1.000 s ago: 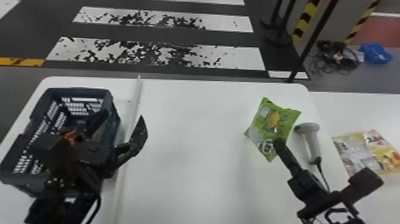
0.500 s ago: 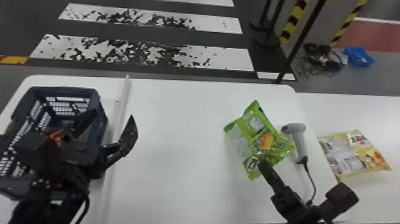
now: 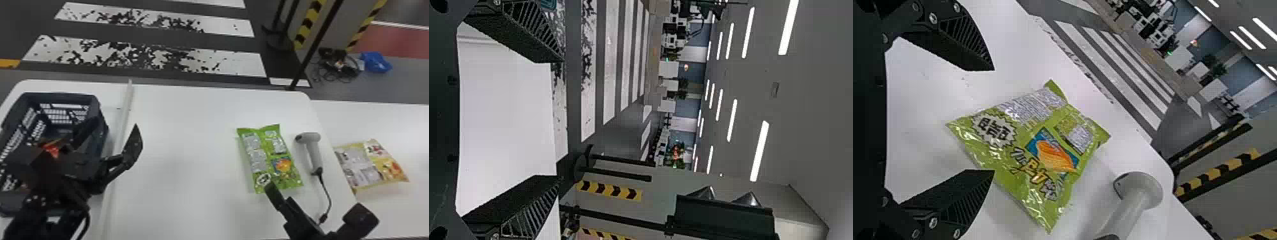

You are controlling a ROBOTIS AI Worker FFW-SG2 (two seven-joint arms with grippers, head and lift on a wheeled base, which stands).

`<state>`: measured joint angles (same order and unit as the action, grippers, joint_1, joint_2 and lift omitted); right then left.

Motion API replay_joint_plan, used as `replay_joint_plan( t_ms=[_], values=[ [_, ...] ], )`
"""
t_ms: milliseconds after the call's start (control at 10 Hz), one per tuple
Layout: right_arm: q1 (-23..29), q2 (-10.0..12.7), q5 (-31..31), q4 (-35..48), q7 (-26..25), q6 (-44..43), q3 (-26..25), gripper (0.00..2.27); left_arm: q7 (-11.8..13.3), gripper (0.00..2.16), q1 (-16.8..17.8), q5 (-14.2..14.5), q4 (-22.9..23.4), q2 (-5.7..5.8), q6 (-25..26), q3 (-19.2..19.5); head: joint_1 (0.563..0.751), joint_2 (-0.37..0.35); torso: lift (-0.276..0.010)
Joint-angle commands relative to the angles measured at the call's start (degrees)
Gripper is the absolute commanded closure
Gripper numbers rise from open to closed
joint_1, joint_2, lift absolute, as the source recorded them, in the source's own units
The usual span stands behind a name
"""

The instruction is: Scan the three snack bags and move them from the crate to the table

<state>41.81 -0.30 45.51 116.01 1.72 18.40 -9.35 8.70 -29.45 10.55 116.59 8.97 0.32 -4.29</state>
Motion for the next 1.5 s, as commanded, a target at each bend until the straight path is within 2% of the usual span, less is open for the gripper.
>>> replay_joint_plan(
  t_ms=[0,100,200,300,400,500,600,800,1000,1200,1400],
  values=[
    [0.90,-0.23,-0.94,3.35,0.04,4.94,-0.14,0.09,0.00,0.04,-0.17,0.00,-0.31,-0.10,-0.88,-0.46,0.695,-0.135,-0.062],
    [-0.86,-0.23,-7.45,4.32,0.04,4.59,-0.14,0.11,-0.09,0.04,-0.69,-0.09,-0.22,-0.01,-2.11,-0.81,0.695,-0.112,-0.062],
    [-3.93,-0.49,-13.16,4.14,1.44,4.94,-0.75,0.29,-0.09,0.04,-1.40,-0.17,-0.22,-0.01,-3.52,-0.81,0.695,-0.114,-0.062],
    [-6.22,-0.93,-18.00,3.00,5.05,3.53,-1.54,0.57,-0.18,0.04,-1.84,-0.26,-0.05,-0.01,-4.40,-0.81,0.695,-0.125,-0.062],
    [-8.94,-2.16,-20.72,-0.25,10.58,-1.92,-2.77,1.66,-0.35,0.04,-2.01,-0.26,0.22,-0.01,-4.58,-0.81,0.695,-0.128,-0.062],
    [-11.05,-3.13,-25.38,-2.98,13.31,-6.66,-3.21,2.24,-0.35,0.04,-2.19,-0.61,0.39,0.08,-4.40,-0.81,0.695,-0.136,-0.062],
    [-13.78,-4.36,-30.65,-6.76,14.19,-10.18,-3.21,2.24,-0.44,0.04,-2.19,-0.79,0.48,0.08,-4.22,-1.34,0.695,-0.153,-0.062],
    [-17.91,-5.76,-33.46,-15.11,14.19,-11.58,-3.39,2.24,-0.62,0.04,-2.19,-1.84,0.66,0.17,-4.22,-3.01,0.695,-0.190,-0.062],
    [-20.46,-6.03,-34.69,-20.91,14.28,-14.75,-2.51,2.24,-1.58,0.04,-1.57,-2.90,0.39,0.78,-3.52,-4.85,0.695,-0.239,-0.062],
    [-22.30,-6.03,-35.05,-23.72,14.28,-15.98,-0.40,2.24,-2.37,0.04,-2.27,-3.07,0.57,0.78,-3.52,-4.68,0.695,-0.243,-0.062],
    [-23.36,-5.76,-35.22,-25.13,14.28,-17.38,2.50,2.24,-3.34,0.04,-3.15,-3.25,0.48,0.78,-3.52,-4.41,0.695,-0.206,-0.062]
  ],
)
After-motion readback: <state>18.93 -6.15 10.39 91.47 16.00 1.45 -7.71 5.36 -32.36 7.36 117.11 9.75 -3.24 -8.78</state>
